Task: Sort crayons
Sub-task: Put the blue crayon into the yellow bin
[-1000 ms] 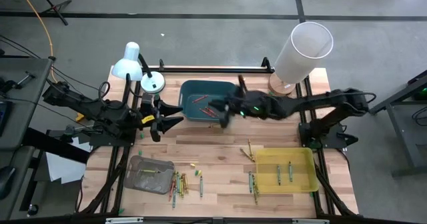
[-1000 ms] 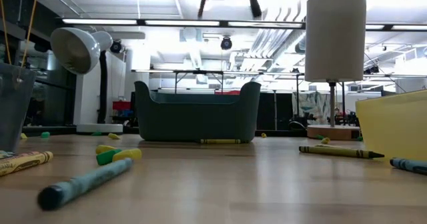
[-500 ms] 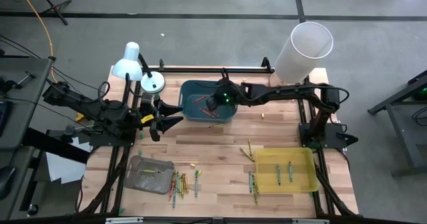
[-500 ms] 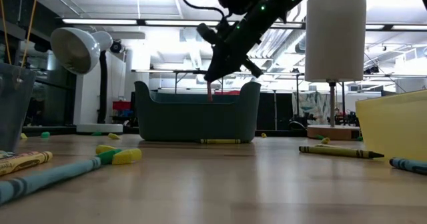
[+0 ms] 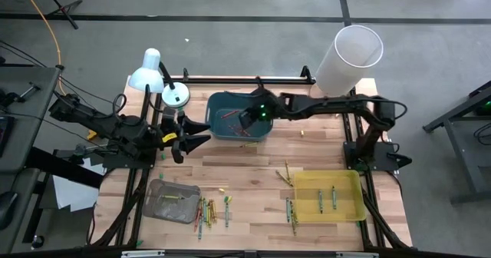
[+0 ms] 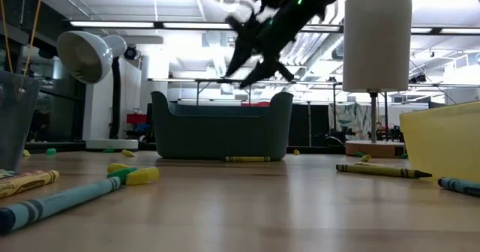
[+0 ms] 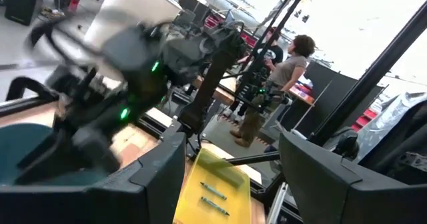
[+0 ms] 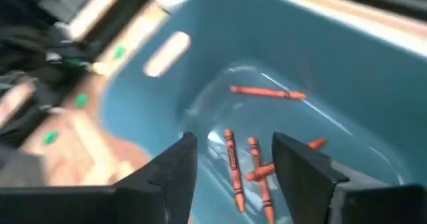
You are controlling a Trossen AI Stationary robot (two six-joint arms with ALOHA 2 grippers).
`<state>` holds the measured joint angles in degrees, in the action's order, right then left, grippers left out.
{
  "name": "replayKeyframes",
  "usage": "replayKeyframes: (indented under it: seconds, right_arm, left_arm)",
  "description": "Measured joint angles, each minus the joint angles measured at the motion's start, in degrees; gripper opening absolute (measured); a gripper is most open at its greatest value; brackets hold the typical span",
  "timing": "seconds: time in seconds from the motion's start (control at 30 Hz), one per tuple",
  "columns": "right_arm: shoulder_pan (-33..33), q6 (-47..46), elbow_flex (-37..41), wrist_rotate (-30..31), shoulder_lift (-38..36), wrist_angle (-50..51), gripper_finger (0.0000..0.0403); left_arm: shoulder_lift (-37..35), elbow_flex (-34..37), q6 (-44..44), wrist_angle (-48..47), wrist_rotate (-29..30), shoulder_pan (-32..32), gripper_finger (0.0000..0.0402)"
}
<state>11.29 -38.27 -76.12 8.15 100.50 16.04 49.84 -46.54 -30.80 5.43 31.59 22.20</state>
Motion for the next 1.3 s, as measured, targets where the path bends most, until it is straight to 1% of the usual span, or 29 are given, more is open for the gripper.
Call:
replayKeyframes:
  seconds: [0.07, 0.2, 0.27, 0.33, 0.37, 0.43, 0.57, 0.67, 0.73, 0.77, 0.83, 0.9, 1.03, 1.17, 1.3]
  right_arm:
    - [-0.2, 2.6, 0.0, -0.8, -3.0, 0.4, 0.0198]
    - [-3.0, 5.6, 0.0, -0.3, -10.4, 5.7, 0.0201]
    - [-5.6, 5.7, 0.0, 2.0, -13.6, 10.0, 0.0200]
    - [-8.6, 4.9, 0.0, 5.8, -16.2, 14.5, 0.0200]
    - [-10.3, 4.0, 0.0, 8.0, -17.3, 17.1, 0.0200]
    - [-13.4, 1.3, 0.0, 12.6, -19.0, 21.5, 0.0200]
    - [-18.6, -5.1, 0.0, 19.4, -21.1, 30.7, 0.0200]
    - [-21.0, -10.2, 0.0, 22.4, -21.8, 37.9, 0.0200]
    - [-21.9, -13.5, 0.0, 23.4, -21.9, 42.4, 0.0200]
    - [-22.2, -14.8, 0.0, 23.7, -21.9, 44.4, 0.0200]
    - [-22.4, -16.4, 0.0, 23.9, -21.9, 47.8, 0.0200]
    - [-22.4, -17.0, 0.0, 24.0, -21.8, 50.0, 0.0200]
    - [-22.3, -16.6, 0.0, 24.2, -21.8, 52.4, 0.0200]
    - [-22.3, -13.5, 0.0, 24.2, -21.7, 52.9, 0.0200]
    - [-22.3, -11.3, 0.0, 24.2, -21.7, 52.9, 0.0200]
  left_arm:
    - [0.0, 0.0, -0.7, 0.0, -0.6, 0.0, 0.0229]
    - [0.5, 0.0, -3.4, -0.4, -1.0, 0.0, 0.0229]
    - [1.6, -0.1, -6.8, -1.3, -0.4, 0.0, 0.0229]
    - [3.5, -0.2, -11.7, -3.1, -0.6, 0.0, 0.0229]
    - [4.9, -1.1, -14.2, -5.5, -1.5, 0.0, 0.0229]
    - [8.8, -4.6, -19.2, -13.1, -3.9, 0.0, 0.0227]
    - [20.0, -16.0, -30.1, -33.6, -10.1, 0.7, 0.0217]
    - [30.4, -25.1, -37.6, -48.3, -12.8, 2.4, 0.0209]
    - [37.2, -29.9, -42.3, -55.6, -13.8, 3.8, 0.0205]
    - [40.5, -31.9, -44.8, -57.7, -14.4, 4.4, 0.0203]
    - [46.6, -35.3, -49.2, -59.5, -16.0, 5.4, 0.0201]
    - [51.7, -37.8, -52.7, -59.9, -18.7, 6.2, 0.0200]
    - [59.7, -41.6, -58.2, -59.6, -23.4, 7.3, 0.0200]
    - [64.2, -43.7, -64.8, -58.7, -24.8, 8.9, 0.0200]
    - [66.7, -43.8, -71.3, -57.2, -25.1, 10.5, 0.0200]
